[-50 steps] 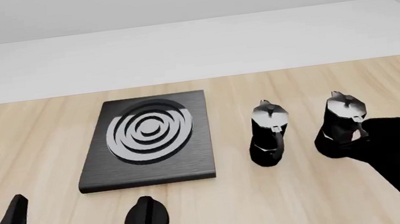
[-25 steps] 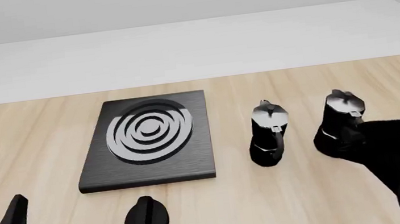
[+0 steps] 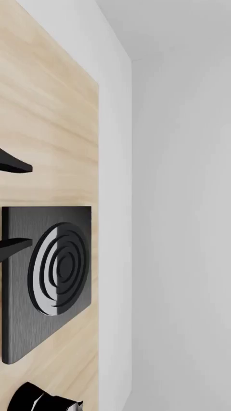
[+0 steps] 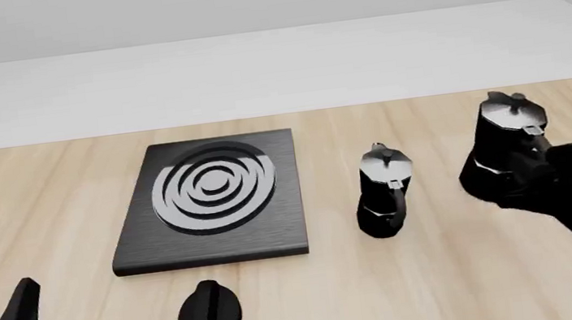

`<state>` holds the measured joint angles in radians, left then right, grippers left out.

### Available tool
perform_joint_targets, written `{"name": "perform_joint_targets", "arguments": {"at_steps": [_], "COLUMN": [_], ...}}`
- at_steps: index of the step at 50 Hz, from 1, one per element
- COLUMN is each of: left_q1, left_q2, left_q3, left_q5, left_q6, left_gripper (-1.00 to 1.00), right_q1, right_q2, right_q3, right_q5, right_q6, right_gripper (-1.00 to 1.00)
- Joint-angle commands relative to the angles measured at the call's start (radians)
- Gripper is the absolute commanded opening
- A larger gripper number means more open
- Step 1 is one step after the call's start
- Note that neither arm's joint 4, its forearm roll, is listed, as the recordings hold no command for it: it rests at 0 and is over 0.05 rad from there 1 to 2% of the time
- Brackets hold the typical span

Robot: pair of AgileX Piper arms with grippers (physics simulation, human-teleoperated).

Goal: Put the right moka pot on the stove.

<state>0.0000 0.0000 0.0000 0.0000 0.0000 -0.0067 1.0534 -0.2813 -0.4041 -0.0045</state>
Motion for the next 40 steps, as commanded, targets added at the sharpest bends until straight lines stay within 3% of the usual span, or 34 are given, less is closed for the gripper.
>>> {"name": "perform_joint_targets", "arguments": {"at_steps": [1, 16, 28, 40], "left_q1": [0.000, 0.000, 0.000, 0.000], "left_q2": [0.000, 0.000, 0.000, 0.000], "left_q3": [0.000, 0.000, 0.000, 0.000], "left_q5": [0.000, 0.000, 0.000, 0.000], "left_q6": [0.000, 0.000, 0.000, 0.000], "left_gripper": [1.00, 1.00, 1.00, 1.00], "right_q1": [0.019, 0.097, 0.150, 0.257], "right_q2": [-0.254, -0.390, -0.404, -0.350], "right_q3": [-0.098, -0.275, -0.354, -0.478], "right_q5": [0.240, 0.478, 0.545, 0.598], "right_q6": [-0.020, -0.060, -0.087, -0.129], "right_gripper": [-1.00, -1.00, -1.00, -1.00]}}
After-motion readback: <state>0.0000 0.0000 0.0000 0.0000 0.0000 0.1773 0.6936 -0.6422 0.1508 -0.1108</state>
